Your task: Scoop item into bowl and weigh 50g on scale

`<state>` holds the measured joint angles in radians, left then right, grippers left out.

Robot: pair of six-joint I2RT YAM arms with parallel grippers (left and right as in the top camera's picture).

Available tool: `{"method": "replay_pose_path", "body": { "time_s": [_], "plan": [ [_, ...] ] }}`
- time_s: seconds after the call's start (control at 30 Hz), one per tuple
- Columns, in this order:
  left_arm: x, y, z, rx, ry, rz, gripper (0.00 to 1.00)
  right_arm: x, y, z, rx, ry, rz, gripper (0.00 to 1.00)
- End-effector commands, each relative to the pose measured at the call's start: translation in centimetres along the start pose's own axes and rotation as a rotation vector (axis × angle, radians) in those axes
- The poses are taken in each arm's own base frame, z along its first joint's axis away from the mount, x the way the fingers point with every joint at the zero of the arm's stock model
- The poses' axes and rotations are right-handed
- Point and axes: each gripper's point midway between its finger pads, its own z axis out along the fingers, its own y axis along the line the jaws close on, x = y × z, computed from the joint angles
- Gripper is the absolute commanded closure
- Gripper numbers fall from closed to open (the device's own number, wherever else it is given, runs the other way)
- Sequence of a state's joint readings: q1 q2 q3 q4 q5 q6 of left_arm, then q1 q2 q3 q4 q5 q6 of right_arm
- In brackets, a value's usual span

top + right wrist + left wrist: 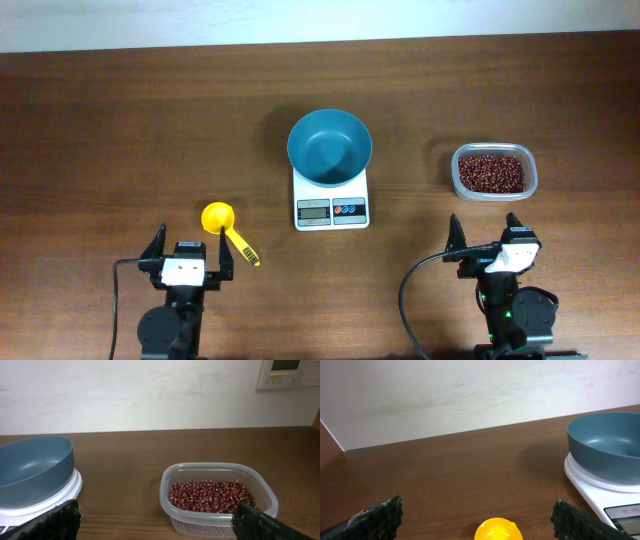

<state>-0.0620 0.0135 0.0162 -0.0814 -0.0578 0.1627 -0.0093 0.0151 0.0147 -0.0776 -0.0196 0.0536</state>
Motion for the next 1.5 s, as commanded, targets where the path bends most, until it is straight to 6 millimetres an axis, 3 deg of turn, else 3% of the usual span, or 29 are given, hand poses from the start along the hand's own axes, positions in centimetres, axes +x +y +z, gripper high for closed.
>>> {"method": "replay_pose_path", "body": {
  "time_s": [0.0, 0.2, 0.3, 0.4, 0.57, 0.73, 0.93, 1.0, 1.07, 1.2, 1.3, 1.37, 1.47],
  "plan": [
    [0.1, 0.3, 0.0, -0.017, -0.002, -0.013, 0.01, 0.4, 0.4, 0.1, -0.018, 0.007, 0.009, 0.01],
    [-1.0, 0.5, 0.0, -0.026, -0.049, -0.016, 0.01, 0.4, 0.4, 0.1, -0.018, 0.007, 0.009, 0.01],
    [-1.9, -1.6, -0.2, 0.099, -0.089, -0.012, 0.01, 0.4, 0.4, 0.1, -0.018, 0.007, 0.009, 0.01],
    [-4.4, -2.3, -0.8, 0.158, -0.162, -0.035, 0.01, 0.4, 0.4, 0.1, -0.018, 0.007, 0.009, 0.01],
    [-11.2, -0.1, -2.8, 0.096, -0.207, -0.056, 0.01, 0.4, 0.4, 0.1, -0.018, 0.007, 0.009, 0.01],
    [-15.3, 0.9, -3.3, 0.098, -0.077, -0.058, 0.01, 0.4, 0.4, 0.1, -0.018, 0.007, 0.009, 0.01],
    [-17.2, 2.3, -2.2, 0.073, 0.271, -0.049, 0.01, 0.4, 0.4, 0.1, -0.018, 0.007, 0.009, 0.01],
    [-17.9, 1.9, -1.9, 0.120, 0.387, -0.050, 0.01, 0.4, 0.4, 0.1, -0.018, 0.007, 0.009, 0.01],
    [-18.7, -0.1, -1.7, 0.249, 0.468, -0.078, 0.01, 0.4, 0.4, 0.1, -0.018, 0.007, 0.009, 0.01],
    [-18.5, -3.1, -0.9, 0.428, 0.543, -0.133, 0.01, 0.4, 0.4, 0.1, -0.018, 0.007, 0.009, 0.01],
    [-17.5, -3.3, 0.6, 0.432, 0.585, -0.139, 0.01, 0.4, 0.4, 0.1, -0.018, 0.007, 0.009, 0.01],
    [-15.6, -3.3, 1.2, 0.419, 0.671, -0.141, 0.01, 0.4, 0.4, 0.1, -0.018, 0.007, 0.009, 0.01],
    [-10.1, -1.2, 1.5, 0.196, 0.924, -0.239, 0.01, 0.4, 0.4, 0.1, -0.018, 0.007, 0.009, 0.01]
  ]
}}
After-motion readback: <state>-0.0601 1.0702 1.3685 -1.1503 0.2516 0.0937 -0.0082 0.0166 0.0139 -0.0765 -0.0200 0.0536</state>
